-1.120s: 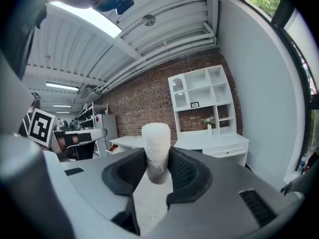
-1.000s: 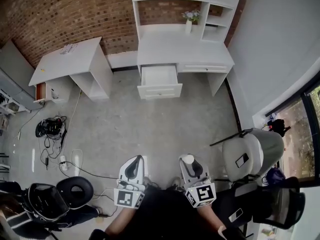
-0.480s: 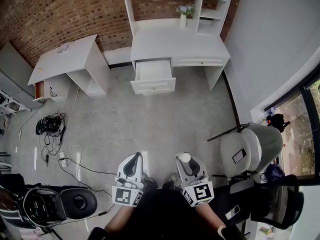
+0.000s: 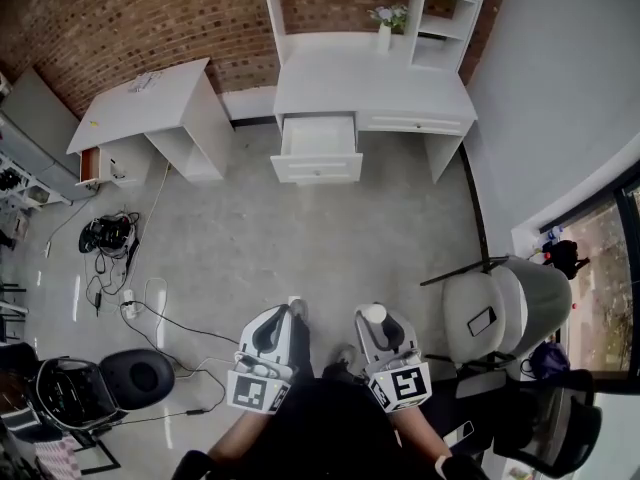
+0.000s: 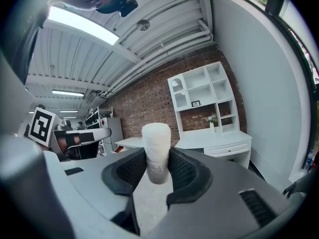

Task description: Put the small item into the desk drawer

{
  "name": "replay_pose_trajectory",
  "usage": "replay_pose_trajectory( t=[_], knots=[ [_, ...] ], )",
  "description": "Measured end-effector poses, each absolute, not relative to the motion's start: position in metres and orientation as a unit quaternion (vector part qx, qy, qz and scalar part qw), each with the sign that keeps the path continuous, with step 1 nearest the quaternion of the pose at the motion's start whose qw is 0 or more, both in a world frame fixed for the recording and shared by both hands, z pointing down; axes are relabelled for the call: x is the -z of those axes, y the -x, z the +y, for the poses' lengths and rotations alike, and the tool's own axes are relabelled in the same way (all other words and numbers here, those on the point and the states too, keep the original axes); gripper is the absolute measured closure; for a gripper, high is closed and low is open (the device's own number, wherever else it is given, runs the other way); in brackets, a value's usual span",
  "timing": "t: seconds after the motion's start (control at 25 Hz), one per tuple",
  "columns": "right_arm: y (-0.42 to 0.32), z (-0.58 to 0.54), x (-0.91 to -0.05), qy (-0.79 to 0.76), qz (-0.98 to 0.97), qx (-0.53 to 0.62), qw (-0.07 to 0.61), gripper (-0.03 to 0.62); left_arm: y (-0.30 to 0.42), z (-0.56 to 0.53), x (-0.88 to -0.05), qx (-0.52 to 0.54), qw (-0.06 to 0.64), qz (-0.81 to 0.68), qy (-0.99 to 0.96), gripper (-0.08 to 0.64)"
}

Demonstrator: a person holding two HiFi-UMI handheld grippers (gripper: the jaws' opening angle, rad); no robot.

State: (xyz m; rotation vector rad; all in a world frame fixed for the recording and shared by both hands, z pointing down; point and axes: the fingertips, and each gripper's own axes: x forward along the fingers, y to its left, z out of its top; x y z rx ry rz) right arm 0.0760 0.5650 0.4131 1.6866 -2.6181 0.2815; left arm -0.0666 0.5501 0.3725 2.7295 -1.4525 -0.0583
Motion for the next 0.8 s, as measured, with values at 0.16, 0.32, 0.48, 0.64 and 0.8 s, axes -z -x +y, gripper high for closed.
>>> replay_pose_trajectory(
  t=[0.16,0.32,0.48,0.64,0.8],
  knots=[
    [-0.074,0.532,-0.415,-0.548,-0.831,-0.093,0.014,0.443,0.068,0.511,-0.375,0.018,0.028,-0.458,-0.888,0.535],
    [-0.067,0.503,-0.418,-0.552,-0.829,-0.088,0.028,0.443,0.073,0.478,-0.385,0.027,0.035,-0.448,-0.893,0.535],
    [-0.054,0.463,-0.414,-0.555,-0.827,-0.084,0.024,0.443,0.078,0.434,-0.383,0.043,0.039,-0.437,-0.898,0.535],
    [-0.039,0.415,-0.414,-0.558,-0.824,-0.100,0.025,0.443,0.088,0.388,-0.368,0.059,0.032,-0.424,-0.903,0.535],
    [-0.029,0.373,-0.408,-0.566,-0.819,-0.092,0.026,0.443,0.100,0.347,-0.367,0.070,0.046,-0.418,-0.904,0.535]
  ],
)
